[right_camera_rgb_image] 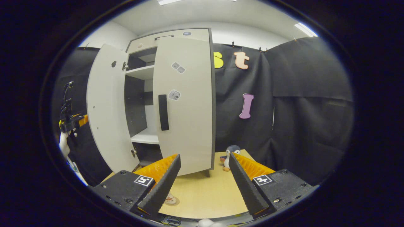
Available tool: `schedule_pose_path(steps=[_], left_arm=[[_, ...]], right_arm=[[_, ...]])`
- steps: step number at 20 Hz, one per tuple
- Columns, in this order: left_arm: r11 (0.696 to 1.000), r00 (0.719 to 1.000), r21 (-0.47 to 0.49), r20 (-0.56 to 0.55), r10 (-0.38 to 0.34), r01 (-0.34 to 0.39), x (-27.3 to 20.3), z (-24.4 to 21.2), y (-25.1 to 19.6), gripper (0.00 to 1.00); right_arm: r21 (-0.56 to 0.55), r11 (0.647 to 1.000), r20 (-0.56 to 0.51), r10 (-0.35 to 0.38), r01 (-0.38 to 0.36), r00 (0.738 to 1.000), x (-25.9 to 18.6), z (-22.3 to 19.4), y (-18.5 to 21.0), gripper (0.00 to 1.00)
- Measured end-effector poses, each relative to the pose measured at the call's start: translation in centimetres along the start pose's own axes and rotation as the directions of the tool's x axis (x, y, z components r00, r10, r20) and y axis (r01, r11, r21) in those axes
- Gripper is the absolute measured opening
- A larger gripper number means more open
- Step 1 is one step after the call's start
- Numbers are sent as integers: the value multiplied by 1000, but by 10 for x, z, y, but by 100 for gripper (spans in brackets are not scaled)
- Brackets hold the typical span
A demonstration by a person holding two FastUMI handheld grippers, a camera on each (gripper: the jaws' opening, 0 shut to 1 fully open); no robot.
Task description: Grasp the bottle in the cabinet with the left hand and place it on the coaster, then close the right door with the right hand and the left door with the left hand.
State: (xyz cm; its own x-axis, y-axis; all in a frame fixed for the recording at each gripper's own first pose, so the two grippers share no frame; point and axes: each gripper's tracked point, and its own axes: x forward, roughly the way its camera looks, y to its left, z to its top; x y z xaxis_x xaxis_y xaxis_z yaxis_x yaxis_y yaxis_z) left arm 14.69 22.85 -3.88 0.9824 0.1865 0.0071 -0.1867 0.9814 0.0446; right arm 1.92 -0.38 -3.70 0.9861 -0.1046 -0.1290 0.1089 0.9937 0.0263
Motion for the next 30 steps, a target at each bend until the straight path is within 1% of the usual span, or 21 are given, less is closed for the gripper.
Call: schedule_pose_path(steps=[1, 4, 6, 7, 8, 11, 15, 16, 18, 19, 20, 21, 22, 25, 26, 28, 30], left_arm=[[1000, 1000, 2, -3, 7, -7, -2, 1, 0, 89], [1000, 999, 8, -17, 27, -27, -4, 1, -3, 88], [1000, 999, 16, -23, 24, -23, -7, 2, -13, 88], [999, 1000, 23, -22, 23, -22, -9, 4, -17, 85], [1000, 1000, 25, -22, 18, -17, -11, 5, -23, 88], [1000, 999, 14, -31, -10, 11, -17, 5, -48, 88], [999, 999, 44, -29, 17, -15, -23, 10, -63, 88], [999, 999, 35, -31, 15, -14, -23, 10, -67, 85], [1000, 999, 6, -38, -7, 7, -23, 9, -76, 85], [1000, 999, 0, -41, -18, 18, -23, 9, -82, 88], [1000, 999, 4, -37, -28, 28, -23, 9, -88, 88], [999, 998, 10, -38, -41, 41, -22, 10, -95, 92], [998, 997, 15, -36, -61, 62, -23, 11, -103, 88], [992, 992, 23, -39, -120, 121, -18, 13, -128, 89], [992, 992, 22, -35, -125, 126, -16, 15, -132, 89], [990, 989, 14, -33, -141, 141, -18, 16, -140, 97], [991, 990, 17, -28, -135, 135, -18, 18, -140, 96]], right_arm=[[0, 1000, 1, 6, -6, 1000, 2, 0, -1, 100], [3, 1000, 0, 27, -27, 1000, 7, 1, -5, 100], [-4, 999, 1, 35, -35, 999, 10, 2, -10, 100], [-5, 999, 0, 43, -43, 999, 11, 1, -11, 100], [-4, 999, -2, 52, -52, 999, 12, 1, -12, 100], [-9, 998, -7, 66, -66, 998, 17, 1, -21, 100], [-15, 997, -7, 76, -76, 997, 23, 6, -32, 100], [-20, 997, -9, 79, -79, 997, 25, 6, -34, 100], [-19, 996, -8, 91, -92, 996, 26, 8, -31, 100], [-22, 995, -9, 97, -97, 995, 27, 7, -30, 100], [-26, 994, -10, 102, -103, 995, 27, 7, -28, 100], [-27, 994, -11, 109, -109, 994, 28, 6, -27, 100], [-30, 993, -13, 116, -116, 993, 28, 6, -25, 100], [-35, 992, -8, 119, -119, 993, 30, 7, -25, 100], [-36, 993, -4, 113, -113, 994, 30, 8, -25, 100], [-41, 994, 3, 98, -98, 995, 29, 10, -27, 100], [-33, 995, 9, 91, -90, 996, 28, 12, -25, 100]])
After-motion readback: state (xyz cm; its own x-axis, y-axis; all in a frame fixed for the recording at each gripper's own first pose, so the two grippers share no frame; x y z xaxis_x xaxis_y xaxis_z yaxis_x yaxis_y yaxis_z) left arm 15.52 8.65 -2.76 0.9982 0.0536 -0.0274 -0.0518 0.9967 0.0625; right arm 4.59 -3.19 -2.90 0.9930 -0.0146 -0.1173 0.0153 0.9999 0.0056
